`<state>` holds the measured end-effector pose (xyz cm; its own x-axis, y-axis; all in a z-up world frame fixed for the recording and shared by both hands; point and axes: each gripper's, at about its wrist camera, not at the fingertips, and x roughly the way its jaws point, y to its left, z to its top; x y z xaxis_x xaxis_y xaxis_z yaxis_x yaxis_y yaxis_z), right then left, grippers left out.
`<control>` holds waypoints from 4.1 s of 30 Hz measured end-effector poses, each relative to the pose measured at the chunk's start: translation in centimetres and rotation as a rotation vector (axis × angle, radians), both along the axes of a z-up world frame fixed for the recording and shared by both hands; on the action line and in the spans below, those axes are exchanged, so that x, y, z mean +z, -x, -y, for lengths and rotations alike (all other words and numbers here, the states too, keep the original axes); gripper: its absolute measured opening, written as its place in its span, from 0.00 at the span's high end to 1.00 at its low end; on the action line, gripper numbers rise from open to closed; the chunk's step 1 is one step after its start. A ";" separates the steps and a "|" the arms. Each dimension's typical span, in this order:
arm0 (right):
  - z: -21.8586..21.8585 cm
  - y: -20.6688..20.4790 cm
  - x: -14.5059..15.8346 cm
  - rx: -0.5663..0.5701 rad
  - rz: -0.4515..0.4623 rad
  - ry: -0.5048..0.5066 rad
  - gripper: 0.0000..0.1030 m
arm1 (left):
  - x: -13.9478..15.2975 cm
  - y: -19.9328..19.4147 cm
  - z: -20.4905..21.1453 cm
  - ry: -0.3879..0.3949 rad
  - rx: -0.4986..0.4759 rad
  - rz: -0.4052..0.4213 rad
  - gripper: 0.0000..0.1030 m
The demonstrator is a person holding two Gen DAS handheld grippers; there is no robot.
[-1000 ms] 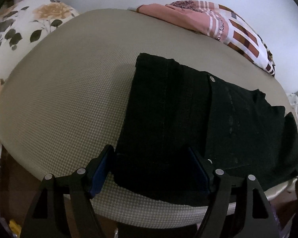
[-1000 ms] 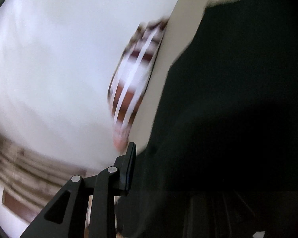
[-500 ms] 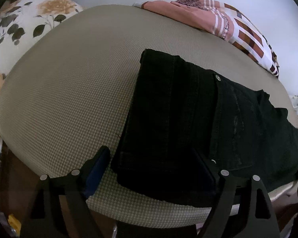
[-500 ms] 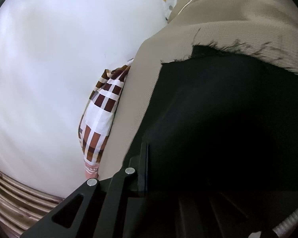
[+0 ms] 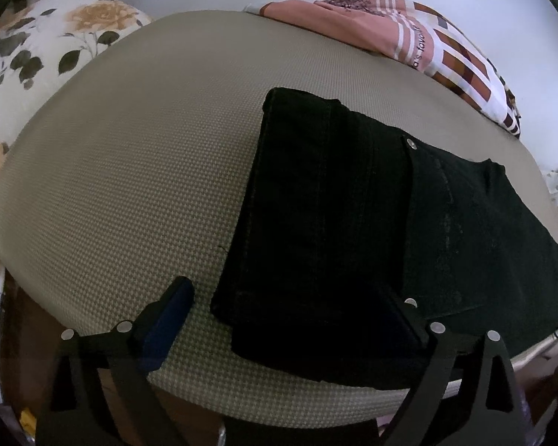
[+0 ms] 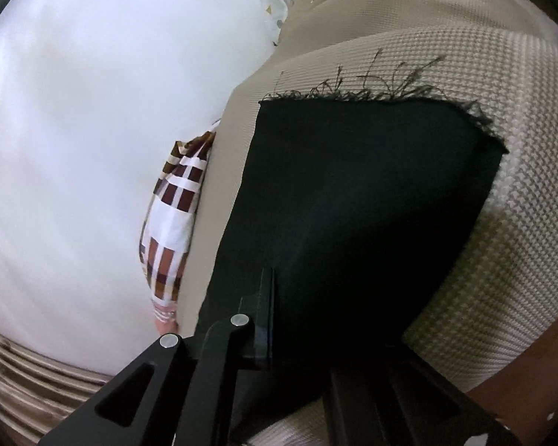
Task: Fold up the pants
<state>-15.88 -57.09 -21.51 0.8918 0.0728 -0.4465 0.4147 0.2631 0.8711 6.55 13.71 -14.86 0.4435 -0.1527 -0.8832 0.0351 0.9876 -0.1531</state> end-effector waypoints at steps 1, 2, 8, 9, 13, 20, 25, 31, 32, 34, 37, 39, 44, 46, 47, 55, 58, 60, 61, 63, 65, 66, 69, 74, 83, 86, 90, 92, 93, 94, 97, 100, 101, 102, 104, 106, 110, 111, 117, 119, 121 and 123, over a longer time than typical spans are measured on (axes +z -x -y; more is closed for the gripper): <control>0.1 0.2 0.0 0.001 0.003 0.001 0.98 | 0.0 0.0 0.0 0.001 0.001 0.000 0.08; 0.2 0.5 0.0 -0.005 0.006 -0.003 0.98 | 0.0 0.0 0.1 0.002 0.000 0.001 0.08; 0.4 0.7 1.5 -0.002 -0.061 0.103 0.98 | -0.2 -0.1 -0.2 -0.004 -0.020 0.010 0.07; 0.5 0.7 1.4 -0.001 -0.084 0.116 0.98 | -0.2 0.0 -0.2 -0.005 -0.020 0.011 0.06; 0.7 1.0 1.3 -0.003 -0.094 0.138 0.99 | -0.2 0.1 -0.3 -0.010 -0.035 0.022 0.04; 1.6 2.2 1.1 -0.033 -0.078 0.161 0.99 | -0.4 0.2 -0.5 -0.013 -0.043 0.035 0.01; 2.7 3.6 1.4 -0.084 -0.080 0.178 0.99 | -0.2 0.3 -0.5 -0.025 -0.047 0.039 0.01; 5.6 7.7 3.5 -0.245 -0.154 0.235 0.91 | 2.3 1.2 -0.2 -0.080 -0.023 0.107 0.01; 5.8 8.3 4.5 -0.273 -0.152 0.245 0.91 | 3.6 1.6 -0.1 -0.096 -0.021 0.155 0.01; 5.8 9.1 7.1 -0.302 -0.106 0.264 0.90 | 5.0 2.0 -0.2 -0.116 -0.017 0.211 0.01; 3.4 6.9 10.8 -0.184 -0.021 0.331 0.90 | 6.6 2.2 -0.5 -0.113 -0.015 0.275 0.01; 0.4 3.7 13.1 -0.045 0.029 0.390 0.90 | 6.8 2.1 -0.8 -0.120 -0.006 0.294 0.01; -12.9 -9.1 15.1 0.524 0.116 0.459 0.90 | 5.3 1.2 -3.1 -0.076 0.058 0.221 0.01; -18.7 -13.5 15.0 0.725 0.112 0.521 0.89 | 4.6 1.1 -4.1 -0.016 0.085 0.188 0.01; -22.0 -15.9 14.8 0.823 0.101 0.571 0.89 | 4.4 1.1 -4.7 0.008 0.101 0.181 0.01; -33.1 -27.6 10.3 1.103 -0.009 0.772 0.81 | 4.3 1.4 -5.2 0.015 0.125 0.188 0.01; -34.4 -30.1 9.7 1.125 -0.020 0.807 0.81 | 4.2 1.3 -5.1 0.033 0.125 0.181 0.01; -34.3 -31.7 8.8 1.146 -0.044 0.805 0.81 | 4.0 1.1 -4.9 0.041 0.120 0.170 0.01; -34.4 -32.4 8.2 1.165 -0.064 0.801 0.81 | 3.8 1.1 -4.8 0.043 0.116 0.160 0.01; -34.7 -33.5 7.1 1.200 -0.109 0.808 0.81 | 3.5 1.0 -4.5 0.039 0.107 0.144 0.01; -34.9 -33.6 6.5 1.254 -0.101 0.762 0.81 | 3.0 0.9 -4.2 0.031 0.102 0.126 0.01; -35.3 -33.4 6.6 1.280 -0.086 0.765 0.81 | 2.8 0.8 -4.1 0.028 0.099 0.120 0.01; -36.5 -33.2 6.2 1.311 -0.091 0.825 0.81 | 2.4 0.7 -4.0 0.027 0.104 0.107 0.01; -35.2 -33.6 6.8 1.250 -0.060 0.796 0.84 | 2.1 0.7 -4.4 0.038 0.117 0.093 0.01; -34.7 -34.9 6.1 1.296 -0.132 0.825 0.80 | 1.4 0.4 -4.7 0.059 0.132 0.062 0.01; -35.1 -35.0 6.3 1.344 -0.114 0.811 0.77 | 1.4 0.4 -4.9 0.060 0.137 0.063 0.01; -36.2 -35.3 6.6 1.395 -0.095 0.857 0.82 | 1.0 0.3 -5.0 0.069 0.145 0.054 0.01; -36.7 -35.6 6.4 1.407 -0.089 0.861 0.83 | 0.9 0.2 -5.1 0.075 0.148 0.048 0.01; -36.9 -35.7 6.4 1.405 -0.085 0.868 0.85 | 0.9 0.2 -5.1 0.077 0.149 0.047 0.01; -37.1 -35.8 6.4 1.398 -0.082 0.874 0.86 | 0.9 0.2 -5.1 0.078 0.149 0.047 0.01; -37.8 -35.9 6.5 1.357 -0.087 0.912 0.90 | 0.9 0.2 -5.2 0.075 0.154 0.052 0.01; -38.2 -35.6 6.3 1.299 -0.104 0.973 0.93 | 1.1 0.3 -5.2 0.066 0.160 0.065 0.01; -38.3 -35.6 6.2 1.266 -0.108 1.001 0.93 | 1.2 0.3 -5.3 0.063 0.163 0.071 0.01; -38.2 -35.6 6.1 1.241 -0.112 1.009 0.93 | 1.3 0.4 -5.3 0.065 0.165 0.073 0.01; -38.0 -35.8 5.7 1.193 -0.108 0.999 0.93 | 1.3 0.4 -5.4 0.067 0.164 0.073 0.01; -37.5 -35.8 5.4 1.152 -0.090 0.973 0.94 | 1.3 0.4 -5.4 0.065 0.166 0.073 0.01; -38.1 -35.5 5.5 1.137 -0.088 1.028 0.92 | 1.5 0.3 -5.6 0.074 0.171 0.080 0.01; -38.0 -35.5 5.4 1.145 -0.084 1.013 0.90 | 1.7 0.3 -5.5 0.079 0.171 0.085 0.01; -36.0 -36.5 5.4 1.157 -0.063 0.825 0.76 | 3.0 0.4 -4.9 0.031 0.136 0.144 0.01; -35.8 -36.4 5.6 1.157 -0.051 0.794 0.74 | 3.1 0.3 -5.0 0.033 0.123 0.149 0.01; -34.7 -36.2 6.1 1.112 -0.034 0.735 0.74 | 2.9 0.1 -5.3 0.031 0.129 0.138 0.01; -32.9 -35.6 6.9 1.027 -0.007 0.663 0.73 | 2.8 0.1 -5.9 0.046 0.143 0.123 0.01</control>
